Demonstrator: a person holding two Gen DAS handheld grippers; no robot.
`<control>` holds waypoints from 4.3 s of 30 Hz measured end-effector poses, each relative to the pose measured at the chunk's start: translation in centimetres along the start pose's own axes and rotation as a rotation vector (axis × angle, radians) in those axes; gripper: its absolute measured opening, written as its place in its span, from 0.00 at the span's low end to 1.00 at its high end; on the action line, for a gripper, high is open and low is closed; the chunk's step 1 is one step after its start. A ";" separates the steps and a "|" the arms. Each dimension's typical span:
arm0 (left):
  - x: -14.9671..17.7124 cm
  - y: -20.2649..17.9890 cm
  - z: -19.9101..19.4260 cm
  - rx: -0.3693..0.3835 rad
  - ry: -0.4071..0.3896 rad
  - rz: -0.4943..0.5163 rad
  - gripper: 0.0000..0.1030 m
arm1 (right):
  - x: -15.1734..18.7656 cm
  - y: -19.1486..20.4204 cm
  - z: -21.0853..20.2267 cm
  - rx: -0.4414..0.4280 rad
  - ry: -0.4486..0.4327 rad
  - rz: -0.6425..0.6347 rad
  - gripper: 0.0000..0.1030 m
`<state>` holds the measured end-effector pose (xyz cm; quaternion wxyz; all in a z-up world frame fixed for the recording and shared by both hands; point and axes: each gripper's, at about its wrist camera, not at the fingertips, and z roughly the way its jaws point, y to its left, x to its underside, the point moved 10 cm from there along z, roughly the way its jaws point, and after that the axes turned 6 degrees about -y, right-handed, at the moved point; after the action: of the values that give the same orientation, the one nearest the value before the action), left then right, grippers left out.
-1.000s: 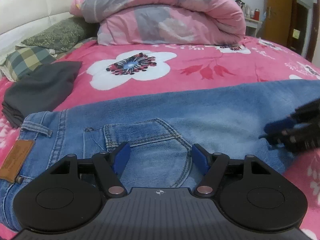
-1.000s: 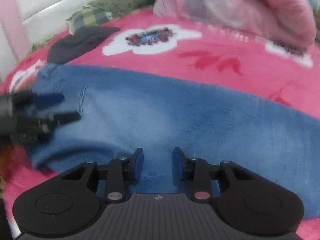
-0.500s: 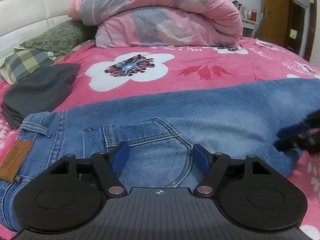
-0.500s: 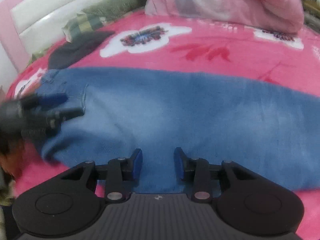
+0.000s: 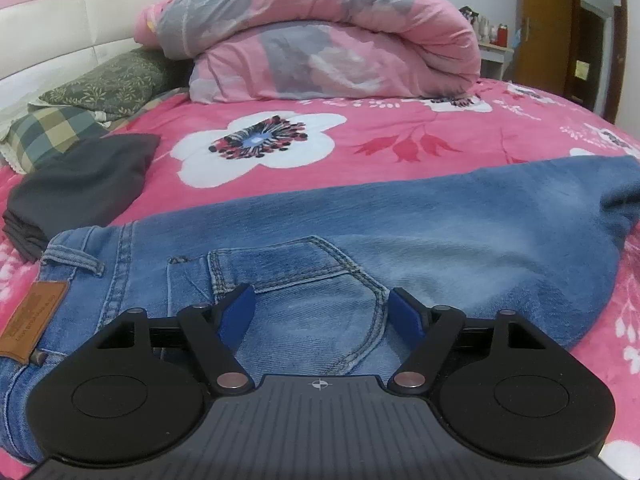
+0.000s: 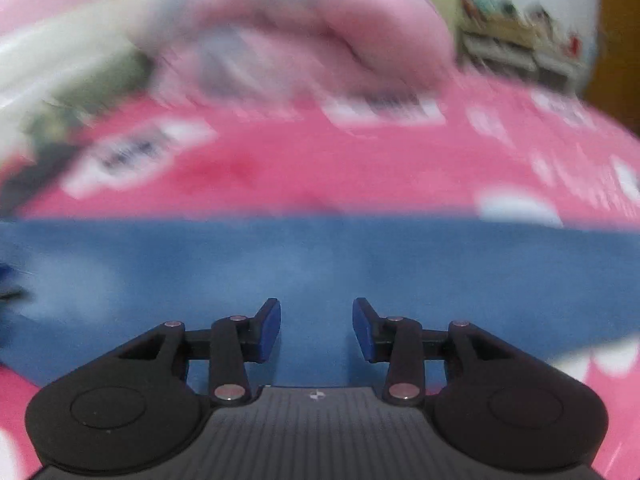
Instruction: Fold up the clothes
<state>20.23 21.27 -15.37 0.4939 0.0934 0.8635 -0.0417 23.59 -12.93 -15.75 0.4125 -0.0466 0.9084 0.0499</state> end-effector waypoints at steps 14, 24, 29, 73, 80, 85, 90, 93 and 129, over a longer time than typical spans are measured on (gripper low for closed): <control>-0.9 0.5 -1.5 -0.060 0.017 -0.004 0.77 | -1.4 -4.5 -5.1 -0.037 -0.205 0.012 0.45; -2.7 1.0 -3.6 -0.150 0.035 0.009 0.81 | -0.8 -18.9 -1.9 0.107 -0.254 0.343 0.49; -4.7 -2.4 -3.4 -0.108 0.020 -0.007 0.82 | -1.0 -25.4 -1.2 0.163 -0.211 0.310 0.44; -9.2 -27.3 -7.0 0.068 0.033 -0.059 1.00 | 5.7 -24.2 -7.7 -0.143 -0.450 0.735 0.80; -9.1 -28.1 -7.1 0.003 0.018 -0.008 1.00 | 5.9 -24.5 -8.7 -0.128 -0.480 0.757 0.82; -8.9 -28.3 -5.1 -0.122 0.021 0.080 1.00 | 5.9 -24.4 -8.7 -0.119 -0.477 0.747 0.83; -8.1 -27.6 -1.8 -0.212 0.065 0.085 1.00 | 5.9 -24.2 -8.8 -0.096 -0.470 0.731 0.83; -7.4 -26.5 0.5 -0.248 0.093 0.046 1.00 | 5.8 -24.0 -8.4 -0.060 -0.444 0.699 0.83; -3.2 -24.5 7.5 -0.154 0.161 -0.096 1.00 | 0.7 -18.1 -0.5 0.194 -0.169 0.074 0.95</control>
<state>23.21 -4.33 -16.93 0.4263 0.0166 0.9044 0.0089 25.04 -30.95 -16.84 0.4880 0.0313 0.8721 -0.0190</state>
